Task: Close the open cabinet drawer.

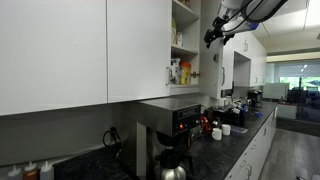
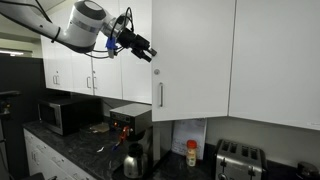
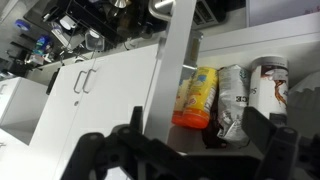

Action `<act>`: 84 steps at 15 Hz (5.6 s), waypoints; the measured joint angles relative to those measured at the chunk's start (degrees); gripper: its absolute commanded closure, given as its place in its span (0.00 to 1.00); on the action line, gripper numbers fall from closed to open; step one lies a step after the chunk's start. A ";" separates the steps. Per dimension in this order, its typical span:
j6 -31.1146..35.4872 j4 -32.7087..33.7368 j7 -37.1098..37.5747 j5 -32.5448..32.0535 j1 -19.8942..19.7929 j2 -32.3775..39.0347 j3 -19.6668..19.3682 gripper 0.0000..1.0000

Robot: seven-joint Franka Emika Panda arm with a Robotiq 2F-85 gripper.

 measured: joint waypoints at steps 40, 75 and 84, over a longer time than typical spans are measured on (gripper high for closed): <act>19.44 1.59 -5.11 0.08 4.55 12.99 6.57 0.00; -49.90 3.21 -41.06 45.62 15.55 -0.40 -0.96 0.00; -49.96 3.21 -41.08 45.62 15.55 -0.40 -0.96 0.00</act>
